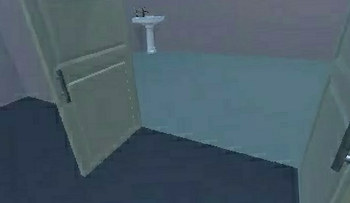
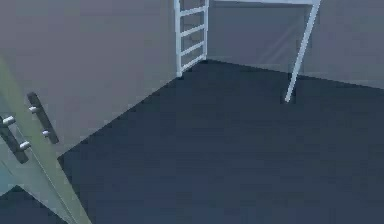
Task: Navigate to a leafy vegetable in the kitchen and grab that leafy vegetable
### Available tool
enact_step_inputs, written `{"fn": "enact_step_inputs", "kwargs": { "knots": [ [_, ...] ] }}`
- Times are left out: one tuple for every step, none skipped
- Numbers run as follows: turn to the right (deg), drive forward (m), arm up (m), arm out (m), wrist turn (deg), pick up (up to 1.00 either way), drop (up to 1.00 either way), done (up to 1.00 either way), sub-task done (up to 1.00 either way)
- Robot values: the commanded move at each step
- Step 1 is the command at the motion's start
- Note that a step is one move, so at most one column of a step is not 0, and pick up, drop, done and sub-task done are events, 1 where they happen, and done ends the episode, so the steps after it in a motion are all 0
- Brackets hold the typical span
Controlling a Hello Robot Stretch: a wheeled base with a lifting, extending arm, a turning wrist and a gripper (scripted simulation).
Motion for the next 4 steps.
{"fn": "enact_step_inputs", "kwargs": {
  "knots": [
    [0.0,0.60,0.00,0.00,0.0,0.00,0.00,0.00,0.00],
    [27.0,0.00,0.00,0.00,0.0,0.00,0.00,0.00,0.00],
    [0.0,1.00,0.00,0.00,0.0,0.00,0.00,0.00,0.00],
    [3.0,0.00,0.00,0.00,0.0,0.00,0.00,0.00,0.00]
  ]
}}
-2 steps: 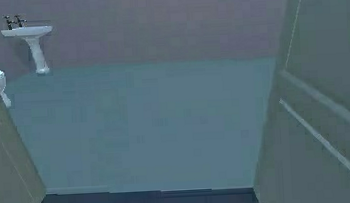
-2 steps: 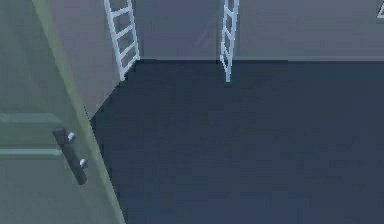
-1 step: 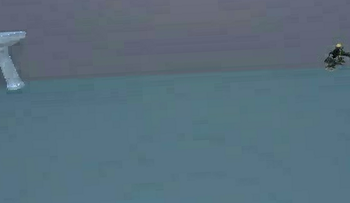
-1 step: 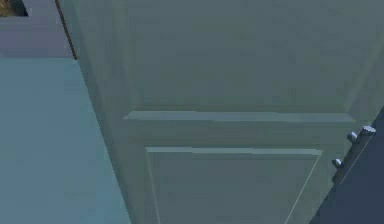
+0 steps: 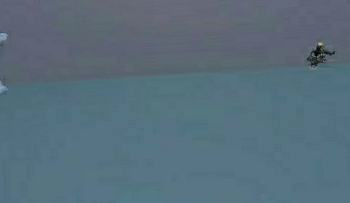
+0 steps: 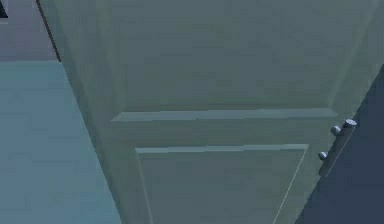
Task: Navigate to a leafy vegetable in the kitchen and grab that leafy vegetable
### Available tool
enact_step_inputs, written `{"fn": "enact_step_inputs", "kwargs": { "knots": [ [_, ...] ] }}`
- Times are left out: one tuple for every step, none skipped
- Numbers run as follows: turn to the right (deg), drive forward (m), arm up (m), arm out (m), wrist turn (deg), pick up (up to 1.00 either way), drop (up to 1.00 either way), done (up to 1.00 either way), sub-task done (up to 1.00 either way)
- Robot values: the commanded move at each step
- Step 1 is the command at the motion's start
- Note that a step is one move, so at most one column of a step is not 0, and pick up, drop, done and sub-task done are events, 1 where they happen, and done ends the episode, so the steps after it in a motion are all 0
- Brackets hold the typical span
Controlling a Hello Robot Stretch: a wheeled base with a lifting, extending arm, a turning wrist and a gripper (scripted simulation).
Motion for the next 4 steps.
{"fn": "enact_step_inputs", "kwargs": {
  "knots": [
    [0.0,0.50,0.00,0.00,0.0,0.00,0.00,0.00,0.00],
    [39.0,0.00,0.00,0.00,0.0,0.00,0.00,0.00,0.00],
    [0.0,0.50,0.00,0.00,0.0,0.00,0.00,0.00,0.00],
    [45.0,0.00,0.00,0.00,0.0,0.00,0.00,0.00,0.00]
  ]
}}
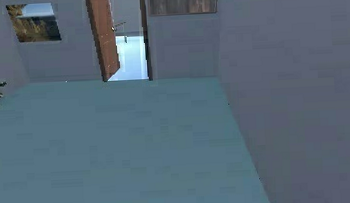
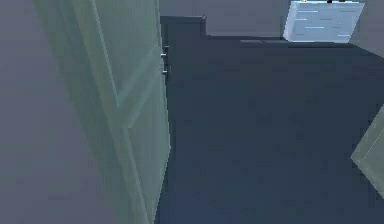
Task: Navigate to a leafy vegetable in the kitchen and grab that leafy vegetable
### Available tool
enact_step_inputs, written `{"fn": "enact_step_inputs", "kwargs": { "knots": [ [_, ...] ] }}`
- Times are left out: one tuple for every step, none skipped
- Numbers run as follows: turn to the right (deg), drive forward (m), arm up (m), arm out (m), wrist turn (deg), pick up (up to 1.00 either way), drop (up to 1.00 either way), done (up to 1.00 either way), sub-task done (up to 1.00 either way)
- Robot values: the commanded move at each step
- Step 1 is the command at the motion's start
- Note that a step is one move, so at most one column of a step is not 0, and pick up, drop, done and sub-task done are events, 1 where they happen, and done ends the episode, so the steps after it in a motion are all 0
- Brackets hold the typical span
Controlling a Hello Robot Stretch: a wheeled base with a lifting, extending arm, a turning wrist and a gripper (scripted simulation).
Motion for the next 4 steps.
{"fn": "enact_step_inputs", "kwargs": {
  "knots": [
    [6.0,0.00,0.00,0.00,0.0,0.00,0.00,0.00,0.00],
    [0.0,0.10,0.00,0.00,0.0,0.00,0.00,0.00,0.00],
    [-21.0,0.00,0.00,0.00,0.0,0.00,0.00,0.00,0.00],
    [0.0,1.00,0.00,0.00,0.0,0.00,0.00,0.00,0.00]
  ]
}}
